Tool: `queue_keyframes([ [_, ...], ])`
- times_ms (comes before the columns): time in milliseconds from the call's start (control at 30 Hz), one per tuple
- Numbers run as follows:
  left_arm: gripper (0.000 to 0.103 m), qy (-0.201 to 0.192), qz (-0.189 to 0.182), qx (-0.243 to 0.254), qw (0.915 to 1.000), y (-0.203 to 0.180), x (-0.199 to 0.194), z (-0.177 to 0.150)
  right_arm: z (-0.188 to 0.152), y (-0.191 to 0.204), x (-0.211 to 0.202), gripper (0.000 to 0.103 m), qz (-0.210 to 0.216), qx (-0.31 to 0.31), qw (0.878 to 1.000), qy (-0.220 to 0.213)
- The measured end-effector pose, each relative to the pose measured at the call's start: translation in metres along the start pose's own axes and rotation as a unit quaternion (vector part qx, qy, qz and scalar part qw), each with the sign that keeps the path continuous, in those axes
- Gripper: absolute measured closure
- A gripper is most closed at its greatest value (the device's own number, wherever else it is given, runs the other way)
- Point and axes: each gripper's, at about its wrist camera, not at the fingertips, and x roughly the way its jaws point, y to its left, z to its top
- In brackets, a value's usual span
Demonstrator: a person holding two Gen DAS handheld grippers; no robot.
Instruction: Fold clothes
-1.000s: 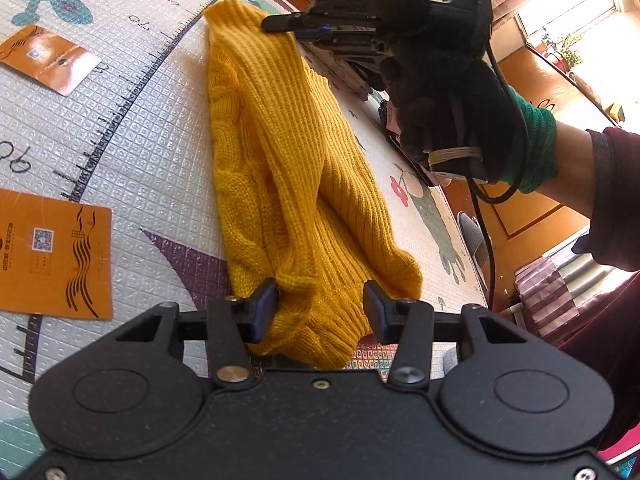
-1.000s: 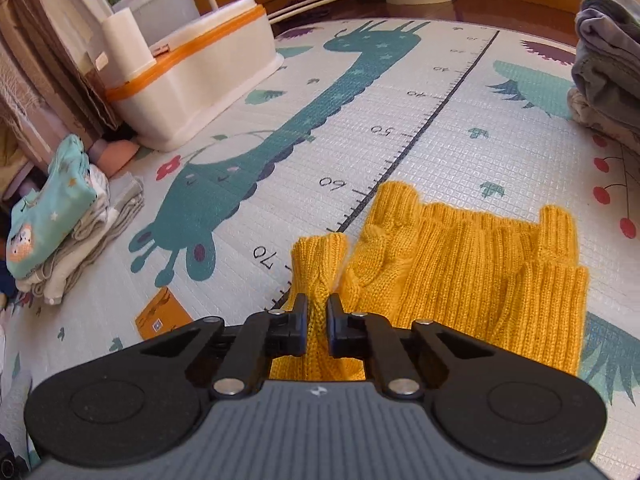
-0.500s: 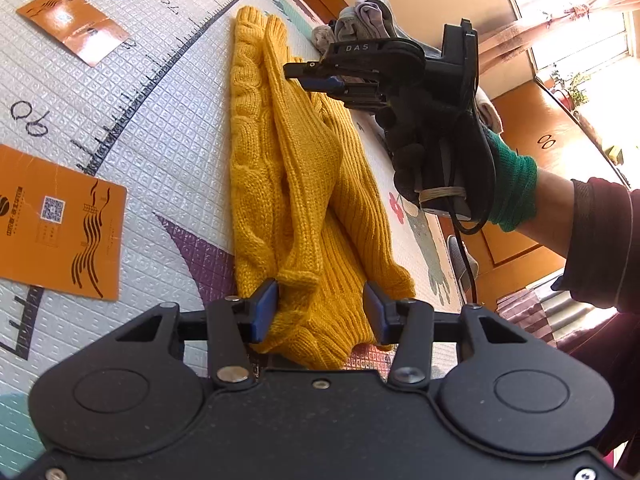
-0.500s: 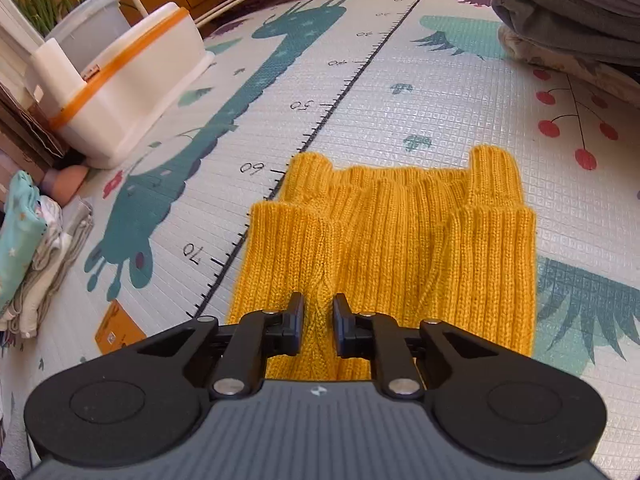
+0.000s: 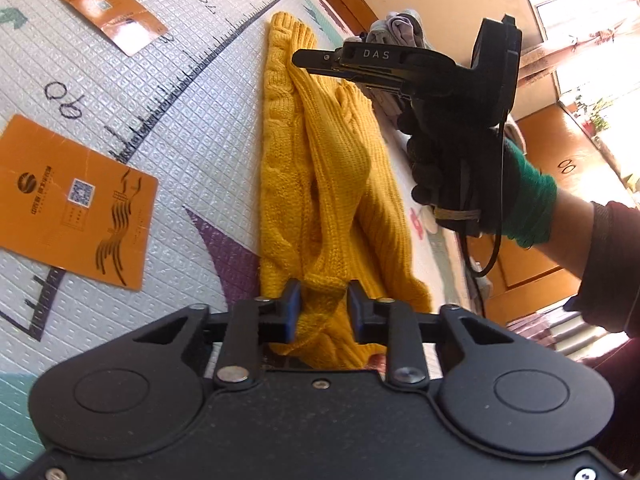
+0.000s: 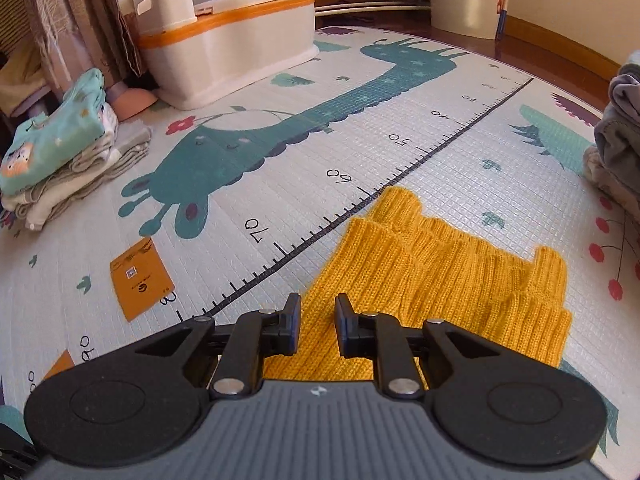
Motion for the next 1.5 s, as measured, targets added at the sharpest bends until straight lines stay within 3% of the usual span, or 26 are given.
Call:
queue_keyframes([
  [267, 0.088, 0.006, 0.010, -0.018, 0.9998, -0.005, -0.003, -0.001, 0.008, 0.003, 0.020, 0.083, -0.018, -0.022, 0.999, 0.042],
  [333, 0.084, 0.003, 0.035, 0.015, 0.9993, -0.017, -0.010, 0.005, 0.013, 0.008, 0.019, 0.081, -0.025, -0.031, 0.998, 0.053],
  [433, 0.083, -0.013, 0.060, 0.071, 0.9956, -0.035, -0.022, 0.013, 0.031, 0.005, -0.009, 0.081, 0.000, -0.013, 1.000, 0.026],
  [567, 0.083, -0.034, 0.079, 0.126, 0.9883, -0.060, -0.028, 0.026, 0.055, 0.007, -0.052, 0.082, -0.002, -0.099, 0.994, 0.035],
  [733, 0.083, -0.057, 0.100, 0.193, 0.9745, -0.096, -0.014, 0.044, 0.064, 0.005, -0.116, 0.082, 0.010, -0.211, 0.975, 0.068],
  [867, 0.083, -0.039, 0.117, 0.257, 0.9585, -0.115, 0.011, 0.050, 0.045, 0.001, -0.161, 0.082, 0.037, -0.261, 0.962, 0.073],
  [1033, 0.083, 0.006, 0.130, 0.328, 0.9358, -0.116, 0.045, 0.059, -0.012, -0.017, -0.178, 0.082, 0.066, -0.218, 0.971, 0.072],
  [1167, 0.083, 0.032, 0.133, 0.347, 0.9276, -0.106, 0.067, 0.065, -0.065, -0.013, -0.164, 0.082, 0.066, -0.216, 0.971, 0.072],
  [1267, 0.083, 0.049, 0.143, 0.345, 0.9263, -0.096, 0.081, 0.065, -0.092, -0.006, -0.154, 0.082, 0.080, -0.210, 0.974, 0.044],
  [1367, 0.083, 0.050, 0.155, 0.349, 0.9229, -0.089, 0.089, 0.062, -0.107, -0.007, -0.131, 0.082, 0.064, -0.183, 0.981, 0.020],
  [1433, 0.080, 0.045, 0.166, 0.353, 0.9198, -0.088, 0.092, 0.062, -0.115, -0.013, -0.113, 0.081, 0.063, -0.151, 0.986, 0.028],
  [1467, 0.080, 0.046, 0.166, 0.351, 0.9206, -0.088, 0.093, 0.063, -0.123, -0.014, -0.102, 0.081, 0.055, -0.155, 0.985, 0.044],
  [1500, 0.080, 0.050, 0.167, 0.352, 0.9197, -0.090, 0.092, 0.064, -0.130, -0.014, -0.100, 0.081, 0.055, -0.165, 0.984, 0.032],
])
